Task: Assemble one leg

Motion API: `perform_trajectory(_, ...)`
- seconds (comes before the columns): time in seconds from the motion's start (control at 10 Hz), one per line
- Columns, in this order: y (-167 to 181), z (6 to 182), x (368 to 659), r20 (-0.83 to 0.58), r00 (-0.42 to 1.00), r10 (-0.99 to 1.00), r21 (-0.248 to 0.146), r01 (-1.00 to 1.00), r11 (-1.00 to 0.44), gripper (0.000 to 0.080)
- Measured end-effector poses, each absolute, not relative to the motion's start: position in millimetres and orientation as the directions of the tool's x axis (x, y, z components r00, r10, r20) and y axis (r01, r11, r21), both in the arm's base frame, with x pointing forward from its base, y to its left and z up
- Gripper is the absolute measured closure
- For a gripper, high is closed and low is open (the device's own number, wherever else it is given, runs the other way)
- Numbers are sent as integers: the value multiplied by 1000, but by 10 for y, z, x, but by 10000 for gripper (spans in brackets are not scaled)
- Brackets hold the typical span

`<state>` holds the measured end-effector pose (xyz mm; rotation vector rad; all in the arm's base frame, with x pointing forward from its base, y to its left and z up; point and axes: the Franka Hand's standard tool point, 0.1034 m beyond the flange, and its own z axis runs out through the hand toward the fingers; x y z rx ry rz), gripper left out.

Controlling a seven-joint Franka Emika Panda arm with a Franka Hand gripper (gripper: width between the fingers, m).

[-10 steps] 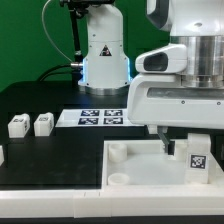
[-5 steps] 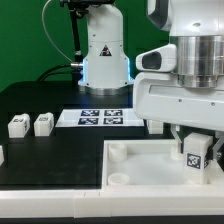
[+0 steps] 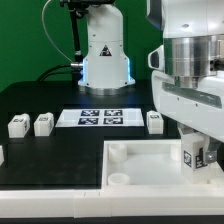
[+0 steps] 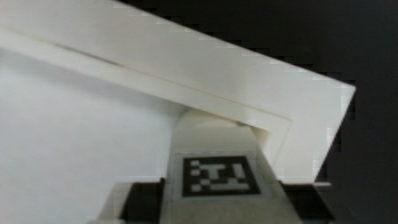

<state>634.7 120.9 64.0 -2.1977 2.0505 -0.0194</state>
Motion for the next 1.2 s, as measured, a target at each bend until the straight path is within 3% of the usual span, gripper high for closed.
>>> perform_trajectory(0.2, 1223, 633, 6377, -145, -220, -965, -89, -968, 234, 508)
perform_trajectory(0.3, 1221, 628, 6384, -147, -248, -957, -77, -962, 261, 508)
perform_trajectory(0.4, 1198, 618, 6389, -155, -371, -916, -57, -922, 383, 508)
perform_trajectory(0.6, 1180, 614, 6381, -153, -423, -893, -48, -900, 434, 507)
perform_trajectory(0.9, 1188, 615, 6378, -141, -387, -911, -61, -915, 398, 505)
perform_trajectory(1.1, 1248, 686, 6369, -150, -372, -916, -74, -920, 385, 190)
perform_trajectory(1.2, 1325, 834, 6329, -164, -362, -918, -85, -921, 379, 190)
